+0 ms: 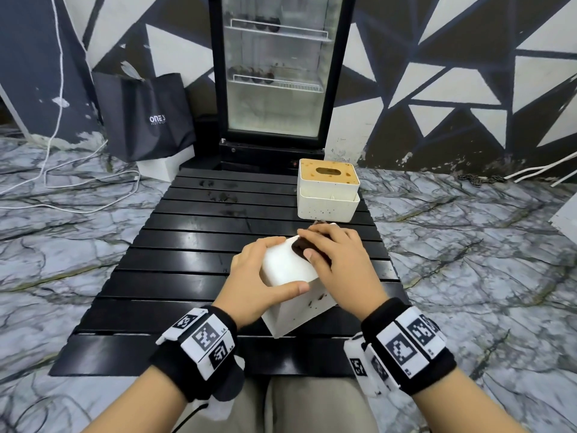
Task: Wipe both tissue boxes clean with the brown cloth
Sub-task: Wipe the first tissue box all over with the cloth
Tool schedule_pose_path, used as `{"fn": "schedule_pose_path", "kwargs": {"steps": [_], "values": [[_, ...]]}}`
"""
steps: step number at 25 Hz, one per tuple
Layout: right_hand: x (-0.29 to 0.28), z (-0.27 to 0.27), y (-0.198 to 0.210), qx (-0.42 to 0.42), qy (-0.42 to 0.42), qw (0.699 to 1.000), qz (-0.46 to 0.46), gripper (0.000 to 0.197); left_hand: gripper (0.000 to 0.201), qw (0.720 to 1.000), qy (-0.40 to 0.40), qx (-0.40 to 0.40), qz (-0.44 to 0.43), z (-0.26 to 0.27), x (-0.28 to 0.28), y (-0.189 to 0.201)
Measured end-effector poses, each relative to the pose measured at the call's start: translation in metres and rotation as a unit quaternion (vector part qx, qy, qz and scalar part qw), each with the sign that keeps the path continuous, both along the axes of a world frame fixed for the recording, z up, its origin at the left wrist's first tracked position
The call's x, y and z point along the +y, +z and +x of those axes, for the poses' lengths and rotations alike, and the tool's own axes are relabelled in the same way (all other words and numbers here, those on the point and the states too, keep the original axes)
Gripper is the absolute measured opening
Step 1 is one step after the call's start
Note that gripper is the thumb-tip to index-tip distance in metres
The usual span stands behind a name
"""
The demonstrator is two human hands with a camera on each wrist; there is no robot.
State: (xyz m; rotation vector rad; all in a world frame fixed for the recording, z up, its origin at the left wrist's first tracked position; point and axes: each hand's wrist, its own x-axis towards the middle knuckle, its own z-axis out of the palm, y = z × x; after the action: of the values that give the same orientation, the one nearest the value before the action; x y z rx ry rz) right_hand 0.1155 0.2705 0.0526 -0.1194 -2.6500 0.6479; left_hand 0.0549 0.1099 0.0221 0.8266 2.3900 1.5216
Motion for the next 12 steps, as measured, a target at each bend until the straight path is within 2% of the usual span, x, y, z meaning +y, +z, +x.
{"fn": "schedule_pose_path", "kwargs": {"steps": [3, 7, 10, 12], "values": [[0.013, -0.009, 0.004, -0.014, -0.011, 1.000, -0.016, 0.034, 0.061, 1.000, -0.001, 0.013, -0.005, 0.008, 0.004, 0.000], [0.032, -0.020, 0.009, -0.038, 0.001, 0.998, -0.045, 0.034, 0.028, 0.999, -0.016, -0.011, 0.039, 0.013, 0.012, -0.004], [0.036, -0.021, 0.011, -0.044, 0.023, 0.997, -0.055, 0.035, 0.026, 0.996, -0.040, -0.051, 0.061, 0.011, 0.014, -0.007], [0.034, -0.016, 0.008, -0.033, 0.030, 0.998, -0.052, 0.035, 0.032, 0.993, -0.065, -0.074, 0.069, 0.008, 0.013, -0.008]]}}
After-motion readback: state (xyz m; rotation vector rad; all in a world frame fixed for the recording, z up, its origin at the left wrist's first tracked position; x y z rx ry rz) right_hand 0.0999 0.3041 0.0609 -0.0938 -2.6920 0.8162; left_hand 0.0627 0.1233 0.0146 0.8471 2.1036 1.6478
